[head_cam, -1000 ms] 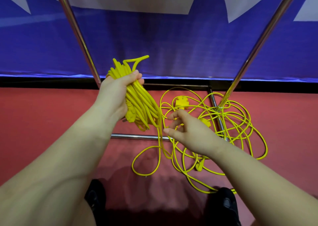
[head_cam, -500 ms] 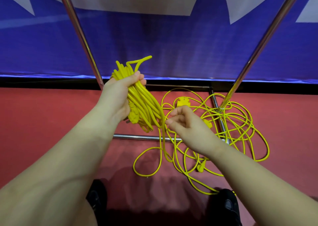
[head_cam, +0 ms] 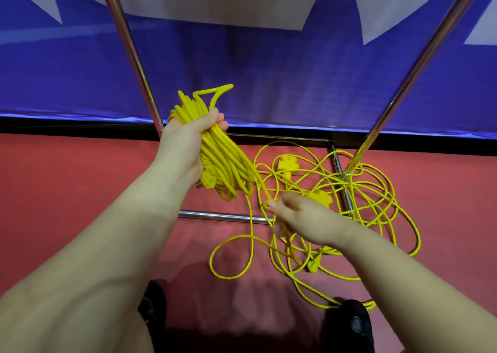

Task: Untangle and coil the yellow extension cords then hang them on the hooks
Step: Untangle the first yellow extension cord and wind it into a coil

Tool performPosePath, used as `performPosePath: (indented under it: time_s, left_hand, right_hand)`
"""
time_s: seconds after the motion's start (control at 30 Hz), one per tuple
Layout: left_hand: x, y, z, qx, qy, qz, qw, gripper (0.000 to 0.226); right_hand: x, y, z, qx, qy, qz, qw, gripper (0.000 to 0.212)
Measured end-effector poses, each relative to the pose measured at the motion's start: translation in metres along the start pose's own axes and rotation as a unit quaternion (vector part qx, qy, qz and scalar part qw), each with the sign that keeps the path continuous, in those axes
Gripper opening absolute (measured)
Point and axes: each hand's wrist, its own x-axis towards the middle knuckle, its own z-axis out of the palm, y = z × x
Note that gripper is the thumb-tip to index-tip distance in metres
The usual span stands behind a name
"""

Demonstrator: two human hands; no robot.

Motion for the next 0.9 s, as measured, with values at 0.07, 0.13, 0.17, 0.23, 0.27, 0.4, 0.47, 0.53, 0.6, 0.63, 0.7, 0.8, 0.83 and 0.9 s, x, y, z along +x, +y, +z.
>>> performPosePath:
  time_s: [0.07, 0.13, 0.17, 0.23, 0.27, 0.4, 0.47, 0.53, 0.6, 0.63, 0.7, 0.8, 0.83, 0.9]
  left_hand:
    - [0.001, 0.001, -0.002, 0.008, 0.012, 0.012, 1.000, 0.004]
    - [0.002, -0.002, -0.006, 0.047, 0.003, 0.027, 0.999, 0.003]
    - [0.002, -0.004, -0.007, 0.080, -0.008, 0.033, 0.996, 0.008]
    - [0.001, -0.011, -0.010, 0.159, -0.030, 0.034, 0.986, 0.015]
    - [0.000, -0.014, -0.011, 0.196, -0.039, 0.033, 0.979, 0.012]
    - [-0.005, -0.021, -0.012, 0.259, -0.083, 0.007, 0.962, 0.007]
    - [-0.007, -0.021, -0.011, 0.250, -0.108, -0.014, 0.962, 0.020]
    - [-0.010, -0.021, -0.009, 0.265, -0.153, -0.013, 0.952, 0.012]
    - [-0.014, -0.020, -0.006, 0.293, -0.198, -0.008, 0.935, 0.010]
    - [-0.016, -0.021, -0.005, 0.300, -0.215, -0.012, 0.929, 0.013]
    - [-0.021, -0.023, -0.001, 0.303, -0.245, -0.026, 0.920, 0.015]
    - [-0.028, -0.027, 0.003, 0.294, -0.290, -0.044, 0.909, 0.015]
    - [-0.031, -0.030, 0.005, 0.280, -0.301, -0.055, 0.910, 0.019]
    - [-0.036, -0.033, 0.009, 0.248, -0.315, -0.080, 0.913, 0.017]
  right_hand:
    - [-0.001, 0.003, 0.000, -0.025, -0.022, 0.026, 0.999, 0.025]
    - [0.000, 0.004, -0.005, -0.048, 0.028, 0.032, 0.998, 0.021]
    - [0.000, 0.005, -0.009, -0.050, 0.076, 0.034, 0.995, 0.019]
    - [-0.001, 0.004, -0.018, -0.027, 0.180, 0.043, 0.982, 0.016]
    - [-0.003, 0.003, -0.022, -0.030, 0.214, 0.045, 0.975, 0.016]
    - [-0.007, 0.003, -0.025, -0.145, 0.109, 0.047, 0.982, 0.025]
    - [-0.009, 0.000, -0.021, -0.176, 0.053, 0.013, 0.983, 0.025]
    - [-0.014, -0.009, -0.023, -0.143, 0.038, -0.048, 0.988, 0.017]
    - [-0.018, -0.016, -0.030, -0.087, 0.049, -0.102, 0.990, 0.010]
    - [-0.020, -0.018, -0.034, -0.061, 0.061, -0.117, 0.989, 0.007]
    - [-0.023, -0.021, -0.041, -0.017, 0.092, -0.133, 0.987, 0.004]
    - [-0.023, -0.019, -0.046, -0.002, 0.169, -0.137, 0.976, 0.005]
    - [-0.021, -0.019, -0.046, 0.002, 0.195, -0.136, 0.971, 0.009]
    - [-0.018, -0.019, -0.045, 0.023, 0.231, -0.126, 0.965, 0.016]
